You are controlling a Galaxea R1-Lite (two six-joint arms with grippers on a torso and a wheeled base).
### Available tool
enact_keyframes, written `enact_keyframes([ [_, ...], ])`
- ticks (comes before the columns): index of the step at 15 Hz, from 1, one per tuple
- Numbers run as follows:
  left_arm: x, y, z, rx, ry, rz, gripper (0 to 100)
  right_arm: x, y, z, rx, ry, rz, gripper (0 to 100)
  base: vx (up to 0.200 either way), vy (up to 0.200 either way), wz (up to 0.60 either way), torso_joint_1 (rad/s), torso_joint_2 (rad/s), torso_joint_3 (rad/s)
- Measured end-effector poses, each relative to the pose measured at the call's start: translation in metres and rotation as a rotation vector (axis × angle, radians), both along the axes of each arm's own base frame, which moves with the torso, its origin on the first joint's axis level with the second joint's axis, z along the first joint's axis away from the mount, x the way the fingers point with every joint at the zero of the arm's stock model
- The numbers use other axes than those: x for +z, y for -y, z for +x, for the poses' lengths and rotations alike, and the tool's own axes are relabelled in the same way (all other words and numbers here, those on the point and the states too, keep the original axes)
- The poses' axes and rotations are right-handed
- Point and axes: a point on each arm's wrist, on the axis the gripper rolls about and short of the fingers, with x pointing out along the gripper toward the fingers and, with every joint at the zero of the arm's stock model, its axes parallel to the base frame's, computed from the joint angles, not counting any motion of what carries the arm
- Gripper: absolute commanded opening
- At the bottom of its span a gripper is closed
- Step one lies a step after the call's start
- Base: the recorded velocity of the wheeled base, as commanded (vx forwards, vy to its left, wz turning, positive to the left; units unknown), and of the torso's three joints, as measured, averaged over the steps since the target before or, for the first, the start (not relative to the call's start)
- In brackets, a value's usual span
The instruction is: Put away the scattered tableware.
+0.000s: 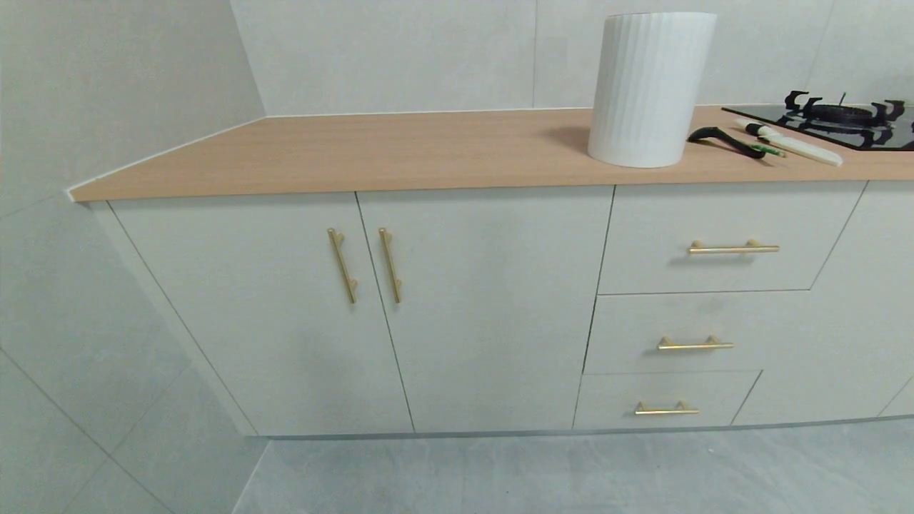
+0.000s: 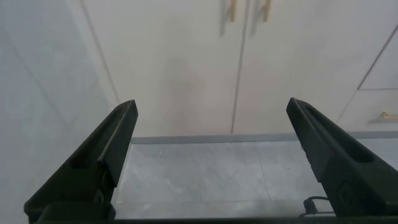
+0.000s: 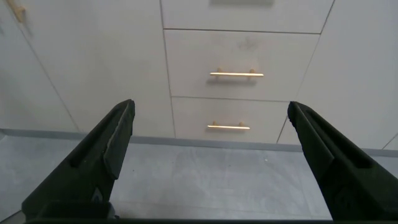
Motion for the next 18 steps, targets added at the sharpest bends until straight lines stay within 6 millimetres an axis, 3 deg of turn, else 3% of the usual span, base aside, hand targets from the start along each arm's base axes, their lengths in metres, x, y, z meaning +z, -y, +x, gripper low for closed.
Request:
enact_keyframes([
  [8,0.0000,0.0000,0.0000,0.000,0.000,0.000,100,0.0000,0.0000,0.0000,0.000,-0.001,0.001,100,0.000,-0.200,0.00,0.002,0.00,0.002],
  [18,0.0000,0.0000,0.0000,-0.001,0.000,-0.001,100,0.0000,0.0000,0.0000,-0.001,0.000,0.001,100,0.020,0.000,0.00,0.000,0.00,0.000],
])
